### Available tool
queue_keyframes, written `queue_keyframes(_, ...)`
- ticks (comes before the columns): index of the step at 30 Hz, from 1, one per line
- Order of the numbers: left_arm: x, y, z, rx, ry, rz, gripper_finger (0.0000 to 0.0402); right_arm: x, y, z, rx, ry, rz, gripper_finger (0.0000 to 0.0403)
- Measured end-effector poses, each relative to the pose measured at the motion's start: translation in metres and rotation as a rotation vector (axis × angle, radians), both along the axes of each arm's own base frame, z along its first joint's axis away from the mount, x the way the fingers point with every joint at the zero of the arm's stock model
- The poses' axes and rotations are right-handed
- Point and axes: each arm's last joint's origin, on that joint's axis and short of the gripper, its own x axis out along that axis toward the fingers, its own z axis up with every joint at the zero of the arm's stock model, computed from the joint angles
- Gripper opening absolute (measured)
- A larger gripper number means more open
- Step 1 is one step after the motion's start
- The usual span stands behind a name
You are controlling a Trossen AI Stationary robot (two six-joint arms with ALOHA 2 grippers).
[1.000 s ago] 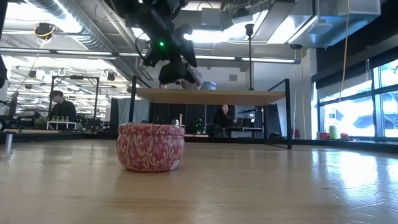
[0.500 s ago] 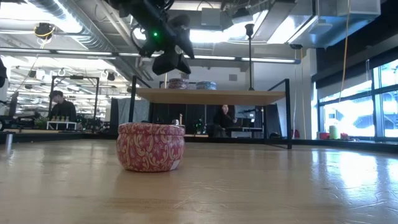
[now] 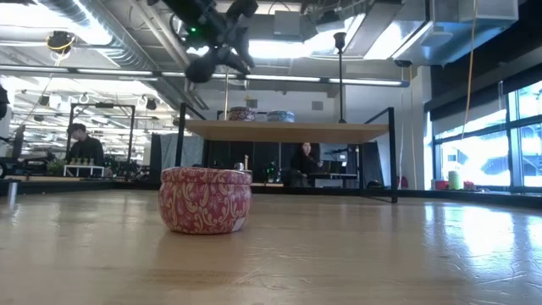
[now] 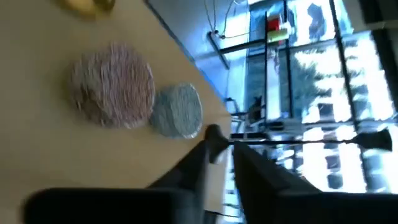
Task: Pick & Place candle stick holders
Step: Put the red scented candle on the shelf
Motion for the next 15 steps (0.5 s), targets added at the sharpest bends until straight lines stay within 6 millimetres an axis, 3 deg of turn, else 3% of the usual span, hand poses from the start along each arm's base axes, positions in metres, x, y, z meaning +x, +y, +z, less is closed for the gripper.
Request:
queue_keyframes(3,-0.015,0.004,0.002,0.050,0.160,-0.015,0.0011,0.001,0.000,0.000,-0.001,0.002,-0.001,0.0332)
queue_keyframes(9,-0.044,0.030,0.000,0.032,0.397,-0.090,0.0002,0.008,0.001,-0.009,-0.039,0.084,-0.069,0.0332)
queue_keyframes(15,-0.051,0.059,0.006,0.174,0.485,-0.319,0.0002,0.028,0.007,-0.028,-0.108,0.277,-0.110,0.0328)
